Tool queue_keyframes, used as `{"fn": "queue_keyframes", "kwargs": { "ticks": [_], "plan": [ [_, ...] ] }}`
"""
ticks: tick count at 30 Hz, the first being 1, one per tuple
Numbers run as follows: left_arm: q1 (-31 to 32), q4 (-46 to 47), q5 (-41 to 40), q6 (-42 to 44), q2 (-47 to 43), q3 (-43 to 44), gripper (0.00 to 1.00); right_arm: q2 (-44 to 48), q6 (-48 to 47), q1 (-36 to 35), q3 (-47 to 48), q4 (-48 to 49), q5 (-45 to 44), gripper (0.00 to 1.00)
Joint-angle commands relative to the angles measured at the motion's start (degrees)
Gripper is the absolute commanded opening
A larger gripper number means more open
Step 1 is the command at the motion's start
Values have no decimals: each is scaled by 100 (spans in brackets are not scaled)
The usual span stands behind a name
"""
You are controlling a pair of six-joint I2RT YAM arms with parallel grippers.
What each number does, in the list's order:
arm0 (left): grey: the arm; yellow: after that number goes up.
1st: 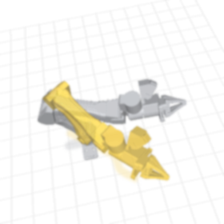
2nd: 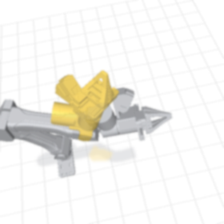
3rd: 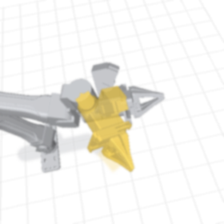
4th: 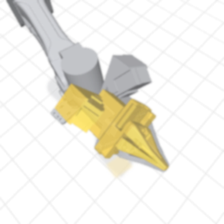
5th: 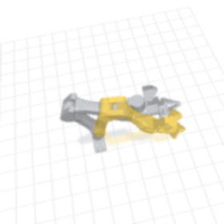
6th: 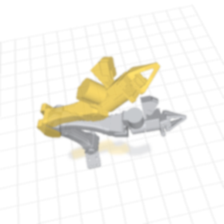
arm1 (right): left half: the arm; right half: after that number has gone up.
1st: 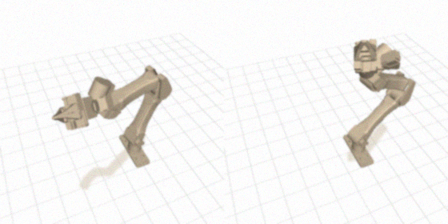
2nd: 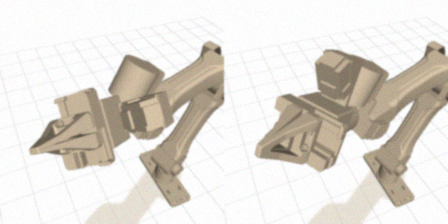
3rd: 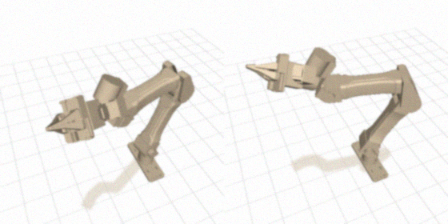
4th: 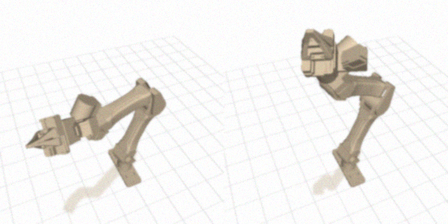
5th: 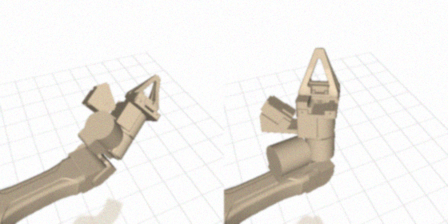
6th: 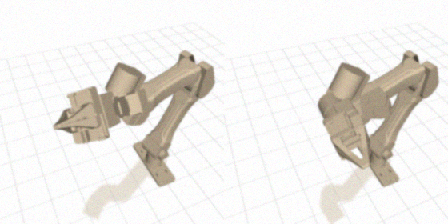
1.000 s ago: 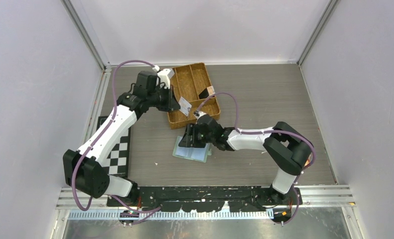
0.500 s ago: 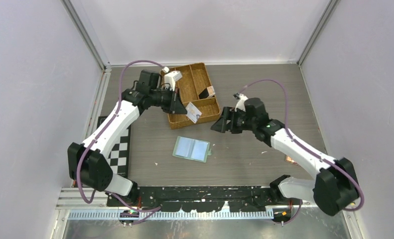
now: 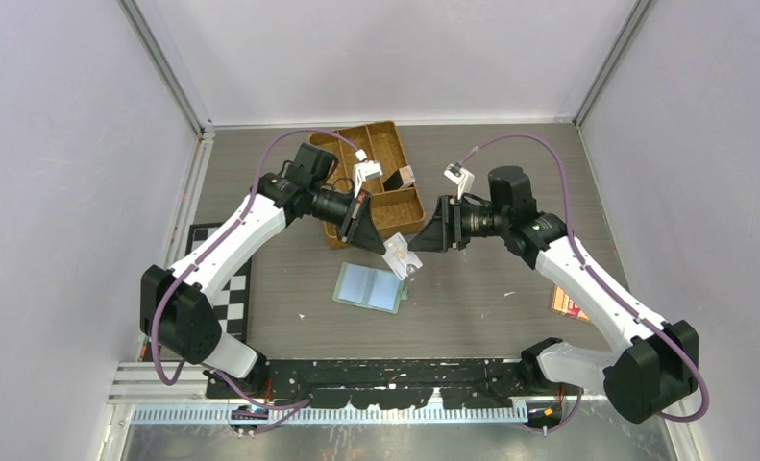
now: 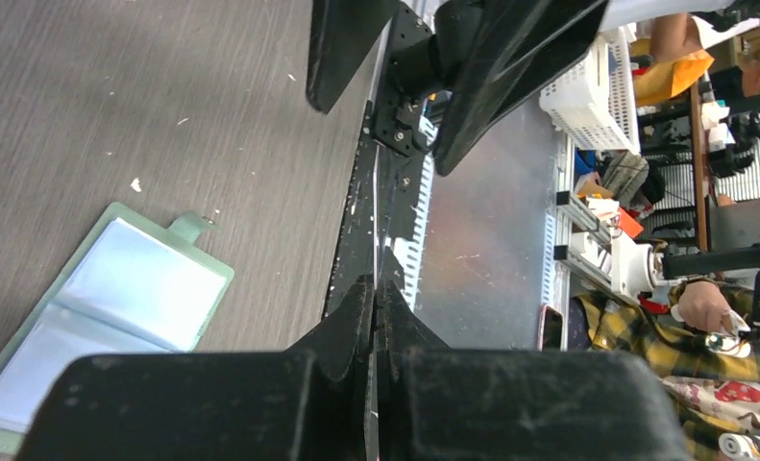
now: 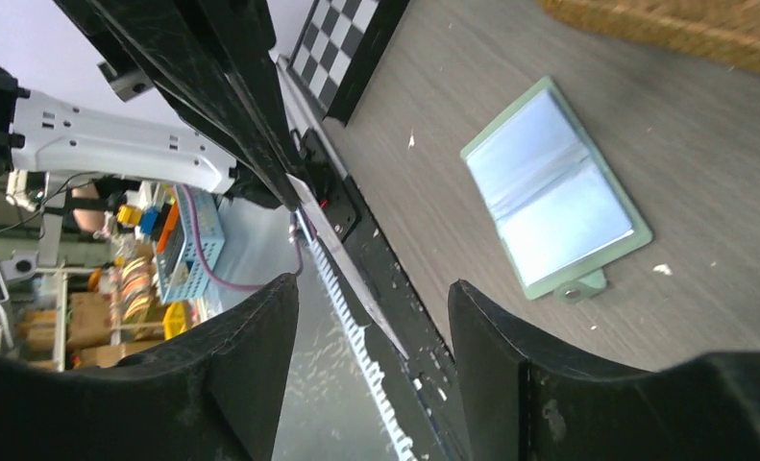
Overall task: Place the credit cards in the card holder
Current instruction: Insert the credit card into the card holder.
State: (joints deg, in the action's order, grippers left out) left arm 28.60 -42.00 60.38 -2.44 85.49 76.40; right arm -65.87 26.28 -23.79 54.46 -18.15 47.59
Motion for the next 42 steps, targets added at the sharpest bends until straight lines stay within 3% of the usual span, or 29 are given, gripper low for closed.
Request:
{"fn": "queue_keyframes", "kwargs": {
  "ticks": [1, 5, 11, 12, 13, 15, 17, 19, 23, 30, 42],
  "plan": [
    [32, -16, 516, 100, 9, 202, 0, -170, -17, -158, 184, -135, 731, 61],
    [48, 3, 413, 69, 33, 200, 0, -253, 202, -320, 88, 157, 932, 49],
    [136, 116, 155, -40, 7, 179, 1, -286, 1029, -412, -362, 1282, 938, 16],
    [168, 119, -42, -97, -2, 196, 10, -267, 1070, -437, -426, 1303, 797, 8],
    [209, 67, -367, -122, -44, 246, 26, -230, 1098, -459, -507, 1311, 544, 1],
    [282, 191, -1535, -296, -270, 187, 49, -154, 1195, -514, -756, 1354, -225, 1],
    [284, 498, -2518, -640, -618, -56, 62, -49, 1435, -634, -1151, 1724, -759, 0],
    [278, 716, -3163, -963, -923, -366, 69, 47, 1795, -860, -1604, 2263, -1377, 0],
    [271, 1103, -3857, -1686, -1317, -1372, 71, -27, 2241, -1370, -2371, 3289, -2238, 1],
    [179, 2081, -4076, -2433, -1611, -2924, 70, -881, 2724, -1957, -3092, 4921, -3143, 1],
    [-222, 2745, -4199, -2489, -1207, -3551, 64, -2591, 3120, -2171, -3123, 6708, -3423, 1]
  ]
}}
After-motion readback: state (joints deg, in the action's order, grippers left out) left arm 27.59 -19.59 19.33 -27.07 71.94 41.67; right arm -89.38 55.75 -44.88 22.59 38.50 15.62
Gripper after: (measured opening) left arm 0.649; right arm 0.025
